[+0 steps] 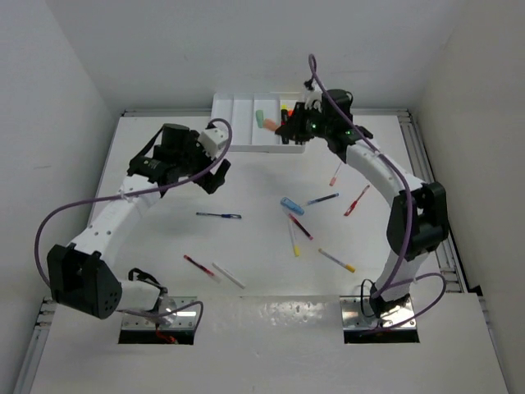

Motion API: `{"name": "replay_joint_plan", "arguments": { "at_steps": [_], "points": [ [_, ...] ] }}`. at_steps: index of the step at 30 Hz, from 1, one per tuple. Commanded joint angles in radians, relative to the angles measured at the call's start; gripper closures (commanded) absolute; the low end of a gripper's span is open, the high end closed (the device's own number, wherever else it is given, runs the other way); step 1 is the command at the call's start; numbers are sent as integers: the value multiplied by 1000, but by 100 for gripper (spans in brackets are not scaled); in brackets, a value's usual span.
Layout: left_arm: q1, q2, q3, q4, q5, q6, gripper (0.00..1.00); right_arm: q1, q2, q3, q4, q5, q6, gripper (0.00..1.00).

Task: Sort the stationery into containers
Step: Pass the stationery from the left arm to the right, then place the stationery into the container

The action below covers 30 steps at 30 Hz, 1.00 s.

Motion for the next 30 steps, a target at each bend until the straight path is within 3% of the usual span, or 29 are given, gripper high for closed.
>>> {"name": "replay_joint_plan", "arguments": {
  "at_steps": [1,4,10,16,21,24,27,28,30],
  "points": [
    [29,64,85,8,-233,-206,0,0,105,100,142,371,-182,100],
    [53,88,73,16,-255,-220,0,12,217,236,198,543,-208,100],
    [81,121,50,-15,-239,-226,0,47,510,497,320,681,-237,100],
    [118,108,0,3,-241,-223,0,64,777,756,447,732,-288,100],
    [129,91,-16,8,-242,-215,0,70,912,819,541,726,-337,99],
    [133,95,-11,-7,-258,-207,0,69,923,801,554,721,-335,90],
    [136,77,-11,-13,-255,-195,0,58,904,780,540,738,-320,69],
    [138,57,-16,-9,-246,-192,0,55,888,764,529,738,-308,58],
    [138,28,-39,6,-230,-177,0,38,799,694,526,694,-302,49]
  ]
}}
